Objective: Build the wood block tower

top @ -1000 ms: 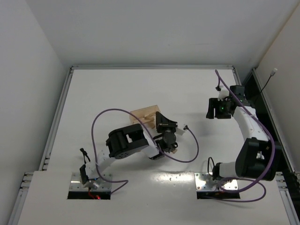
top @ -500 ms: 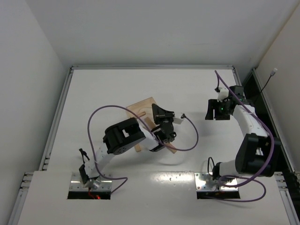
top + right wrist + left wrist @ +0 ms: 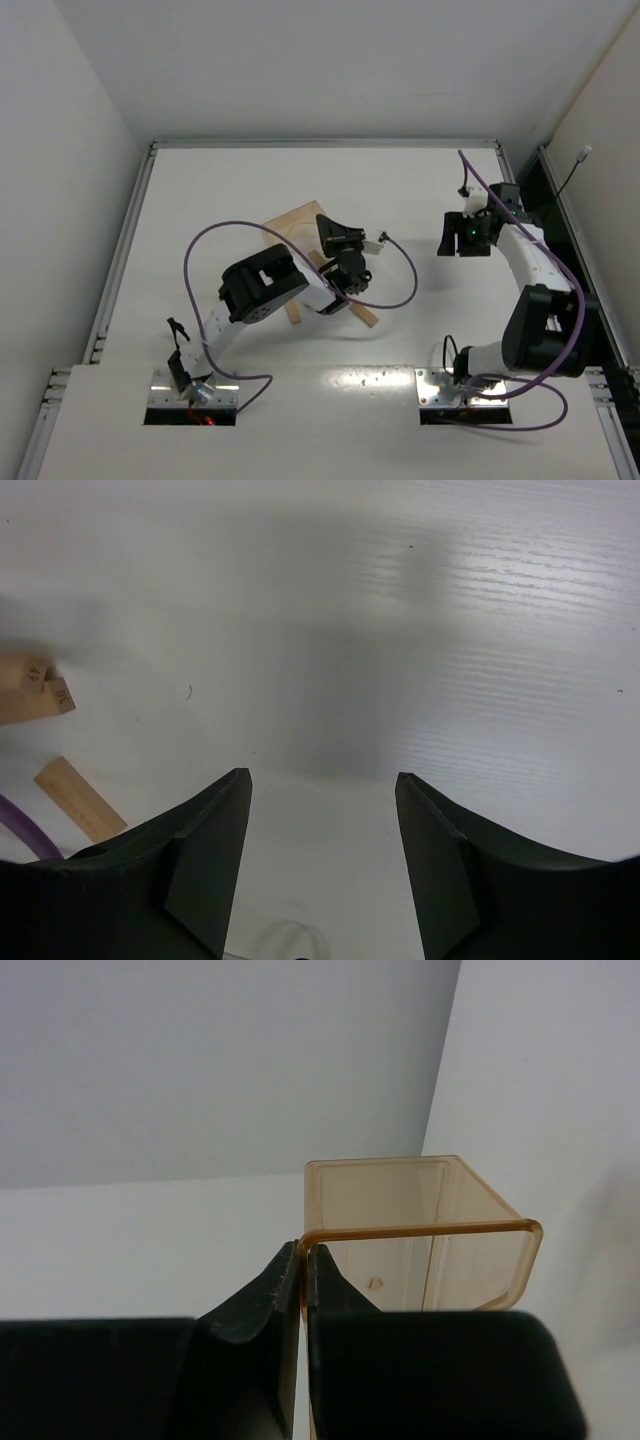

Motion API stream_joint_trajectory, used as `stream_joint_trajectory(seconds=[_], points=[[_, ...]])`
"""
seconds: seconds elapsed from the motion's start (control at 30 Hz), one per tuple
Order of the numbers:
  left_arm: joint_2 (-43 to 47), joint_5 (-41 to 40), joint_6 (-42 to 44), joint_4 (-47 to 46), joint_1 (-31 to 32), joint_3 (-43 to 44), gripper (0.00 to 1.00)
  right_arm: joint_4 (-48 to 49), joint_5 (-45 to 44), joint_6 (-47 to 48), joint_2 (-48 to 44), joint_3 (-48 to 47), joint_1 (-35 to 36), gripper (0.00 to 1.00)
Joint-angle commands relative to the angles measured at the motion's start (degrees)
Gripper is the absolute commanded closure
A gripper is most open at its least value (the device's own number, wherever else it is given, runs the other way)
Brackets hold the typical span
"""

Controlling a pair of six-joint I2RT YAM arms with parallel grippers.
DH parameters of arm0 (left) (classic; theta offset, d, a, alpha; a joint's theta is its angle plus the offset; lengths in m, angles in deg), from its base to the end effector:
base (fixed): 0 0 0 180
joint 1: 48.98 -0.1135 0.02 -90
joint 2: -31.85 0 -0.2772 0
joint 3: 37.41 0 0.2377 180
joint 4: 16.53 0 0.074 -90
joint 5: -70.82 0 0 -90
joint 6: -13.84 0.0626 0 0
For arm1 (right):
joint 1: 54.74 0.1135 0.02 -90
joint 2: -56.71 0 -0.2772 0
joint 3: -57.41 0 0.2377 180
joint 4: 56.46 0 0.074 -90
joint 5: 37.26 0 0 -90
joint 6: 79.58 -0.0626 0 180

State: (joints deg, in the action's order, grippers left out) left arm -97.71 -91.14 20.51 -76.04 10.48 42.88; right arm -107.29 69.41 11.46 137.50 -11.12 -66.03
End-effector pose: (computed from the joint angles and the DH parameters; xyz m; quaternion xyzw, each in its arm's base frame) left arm 0.2766 -0.3518 0.1637 0.4144 0.5484 0.5551 0.4684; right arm 0.2669 -0.0350 0.2172 0.0524 0.9614 0.1154 0.2440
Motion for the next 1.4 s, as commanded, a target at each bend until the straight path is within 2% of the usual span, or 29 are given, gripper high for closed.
stream_joint_trajectory(seconds=[0.0,0.13,0.23,0.27,0.33,0.37,0.4,0.43,0.5,0.53,0.57,0.67,0.73,0.9,1.1,1.2,1.37], points=[[4.74,-1.51,0.28,-32.31,1.09,-0.09,1.0,0.78,0.74,-0.25,-0.64,-1.03,-0.31,0.44],[11.16,-4.32,-0.42,-30.91,3.73,-2.92,1.0,0.79,0.74,-0.25,-0.64,-0.49,-0.31,0.44],[15.55,-5.56,-8.48,-20.74,2.08,-2.92,1.0,0.79,0.74,-0.25,-0.64,-0.49,-0.31,0.44],[16.35,-6.25,-14.86,-17.05,0.84,-1.87,1.0,0.79,0.74,-0.25,-0.64,-0.49,-0.31,0.45],[18.72,-6.96,-22.96,-2.83,-2.14,0.93,1.0,0.79,0.74,-0.25,-0.64,-1.02,-0.31,0.45],[20.12,-6.96,-36.06,4.88,-5.29,2.08,1.0,0.79,0.74,-0.25,-0.12,-1.02,-0.31,0.45],[21.79,-5.13,-45.5,28.54,-7.06,3.83,1.0,0.79,1.26,-0.25,-0.11,-1.02,-0.31,0.45],[24.76,-2.24,-57.34,45.65,-11.08,11.25,1.0,0.79,1.26,-0.25,-0.11,-1.02,-0.31,0.45],[24.79,10.01,-86.48,83.07,-16.54,21.65,1.0,0.79,1.88,-0.25,-0.11,-1.02,-0.31,0.46],[22.36,12.18,-90.56,89.18,-19.18,29.26,1.0,0.79,2.4,-0.25,-0.11,-1.02,-0.31,0.46],[21.37,13.68,-92.95,93.16,-23.56,31.52,1.0,0.79,2.41,-0.25,-0.11,-1.02,-0.31,0.46],[21.36,20.35,-93.59,95.57,-30.86,34.51,1.0,1.31,2.41,-0.25,0.59,-1.02,0.21,0.46],[19.79,28.32,-96.21,101.86,-34.66,38.28,1.0,1.31,2.93,-0.25,1.21,-1.02,0.21,0.46],[12.33,42.5,-101.31,114.8,-47.39,55.16,1.0,0.79,3.55,-0.25,1.74,-1.55,0.21,0.46],[3.36,57.53,-101.76,123.16,-55.67,65.09,1.0,0.79,4.6,-0.25,2.26,-1.55,0.21,0.46],[0.45,62.63,-101.23,125.46,-60.85,68.09,1.0,0.79,4.6,-0.25,2.26,-1.55,0.21,0.46],[-1.31,62.13,-98.34,124.4,-67.45,66.35,1.0,0.79,4.6,-0.25,2.79,-1.55,0.21,0.46]])
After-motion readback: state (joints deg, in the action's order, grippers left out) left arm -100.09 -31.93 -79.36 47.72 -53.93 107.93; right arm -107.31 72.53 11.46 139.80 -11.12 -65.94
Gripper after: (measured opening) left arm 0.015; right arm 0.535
